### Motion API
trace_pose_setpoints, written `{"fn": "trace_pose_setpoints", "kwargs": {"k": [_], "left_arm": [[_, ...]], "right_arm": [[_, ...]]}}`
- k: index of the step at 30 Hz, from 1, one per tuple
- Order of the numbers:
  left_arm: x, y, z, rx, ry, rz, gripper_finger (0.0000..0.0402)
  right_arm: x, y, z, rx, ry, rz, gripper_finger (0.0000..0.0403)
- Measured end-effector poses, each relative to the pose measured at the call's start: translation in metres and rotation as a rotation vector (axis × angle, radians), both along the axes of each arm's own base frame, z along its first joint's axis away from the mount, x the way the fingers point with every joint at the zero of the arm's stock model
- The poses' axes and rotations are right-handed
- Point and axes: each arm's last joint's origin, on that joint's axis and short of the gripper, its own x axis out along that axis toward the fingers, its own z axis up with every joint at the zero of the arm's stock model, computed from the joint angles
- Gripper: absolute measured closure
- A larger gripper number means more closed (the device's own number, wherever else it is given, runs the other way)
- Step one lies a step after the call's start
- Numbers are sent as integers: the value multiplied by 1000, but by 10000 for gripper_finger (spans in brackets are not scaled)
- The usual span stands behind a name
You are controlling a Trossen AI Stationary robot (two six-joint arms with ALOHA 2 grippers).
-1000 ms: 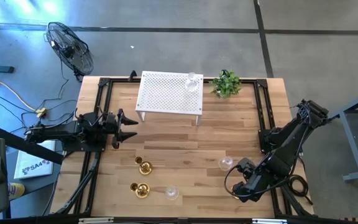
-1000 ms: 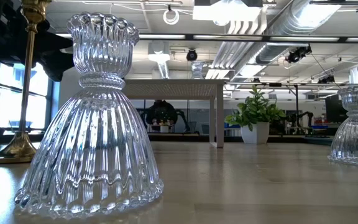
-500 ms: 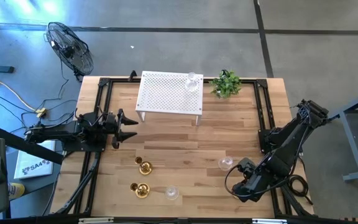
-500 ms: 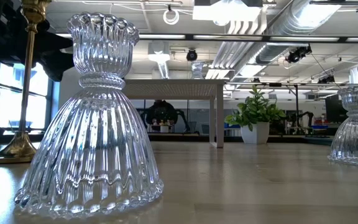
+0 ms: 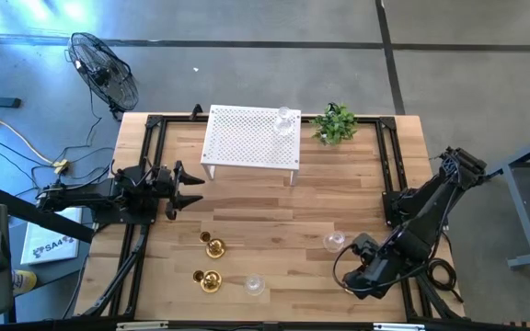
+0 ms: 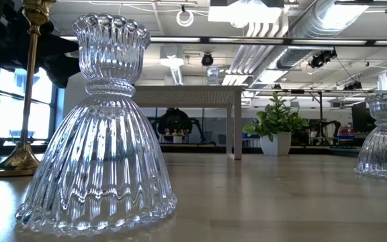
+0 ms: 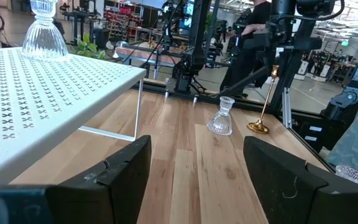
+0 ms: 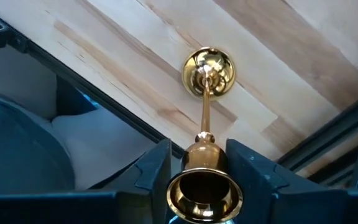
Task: Pick & Place candle stick holders
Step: Put the bottom right gold candle holder on the shelf
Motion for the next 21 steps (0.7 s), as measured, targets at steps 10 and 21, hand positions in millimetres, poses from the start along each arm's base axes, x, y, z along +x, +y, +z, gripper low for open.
{"fn": "trace_pose_setpoints", "kwargs": {"k": [10, 21], "left_arm": [[0, 0, 0, 0, 0, 1, 151], [-5, -4, 26, -38, -150, -149, 151]], "right_arm": [[1, 1, 1, 11, -23, 37, 277], [11, -2, 24, -75, -220, 103, 277]]}}
